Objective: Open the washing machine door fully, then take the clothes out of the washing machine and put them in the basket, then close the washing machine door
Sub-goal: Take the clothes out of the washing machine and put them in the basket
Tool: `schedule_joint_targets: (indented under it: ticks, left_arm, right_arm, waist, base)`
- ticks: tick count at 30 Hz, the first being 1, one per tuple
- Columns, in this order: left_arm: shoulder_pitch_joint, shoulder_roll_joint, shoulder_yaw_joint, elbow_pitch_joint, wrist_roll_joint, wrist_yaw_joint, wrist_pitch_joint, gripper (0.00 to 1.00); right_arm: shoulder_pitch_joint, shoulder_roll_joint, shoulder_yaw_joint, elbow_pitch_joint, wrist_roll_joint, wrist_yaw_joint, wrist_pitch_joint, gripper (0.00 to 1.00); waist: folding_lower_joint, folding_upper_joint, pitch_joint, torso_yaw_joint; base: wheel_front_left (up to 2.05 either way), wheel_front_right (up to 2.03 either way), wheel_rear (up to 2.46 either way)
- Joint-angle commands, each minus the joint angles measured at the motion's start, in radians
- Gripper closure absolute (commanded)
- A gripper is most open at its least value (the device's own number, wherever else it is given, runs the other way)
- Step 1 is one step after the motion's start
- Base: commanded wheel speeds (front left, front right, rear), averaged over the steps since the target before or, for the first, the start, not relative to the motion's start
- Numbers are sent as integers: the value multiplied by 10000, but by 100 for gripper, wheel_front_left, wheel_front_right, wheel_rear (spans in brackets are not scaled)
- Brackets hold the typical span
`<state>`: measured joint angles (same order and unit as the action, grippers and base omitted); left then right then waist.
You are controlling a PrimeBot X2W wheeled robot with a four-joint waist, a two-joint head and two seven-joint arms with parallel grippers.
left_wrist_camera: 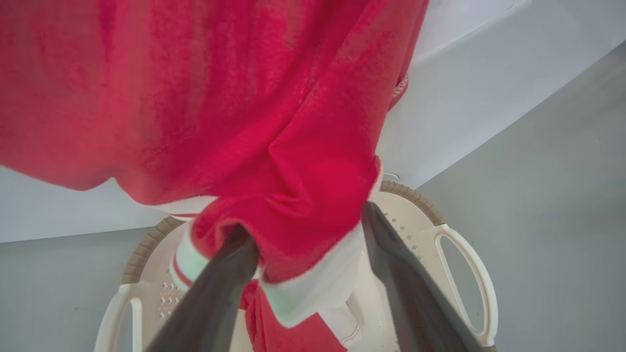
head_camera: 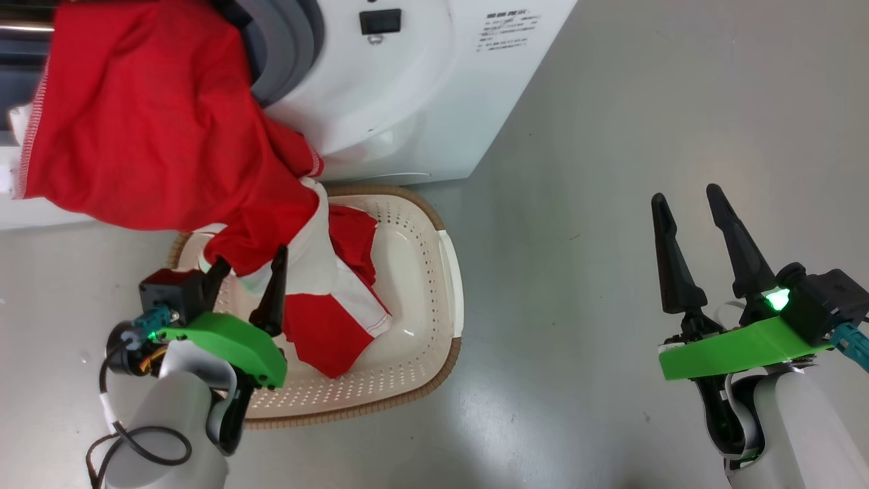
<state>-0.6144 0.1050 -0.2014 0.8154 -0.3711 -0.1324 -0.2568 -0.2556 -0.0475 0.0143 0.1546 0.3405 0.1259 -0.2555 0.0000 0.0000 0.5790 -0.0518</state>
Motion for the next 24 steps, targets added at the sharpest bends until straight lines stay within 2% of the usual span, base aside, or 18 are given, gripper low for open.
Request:
schedule_joint_targets:
  ticks: [1, 12, 24]
  left_arm:
    - [21, 318, 306, -154, -20, 17, -49, 0]
    - [388, 250, 622, -835, 140, 17, -49, 0]
    - [1353, 56, 1507, -2792, 699, 17, -49, 0]
  right_arm:
    - [-53, -27, 204, -219, -30, 48, -63, 0]
    - [37, -27, 168, -133, -62, 48, -63, 0]
    - [249, -27, 70, -36, -198, 48, -63, 0]
  waist:
    - [0, 0, -38, 35]
    - [0, 0, -434, 294]
    - [0, 0, -999, 704]
  base:
    - [0, 0, 0]
    - [0, 0, 0]
    - [0, 0, 0]
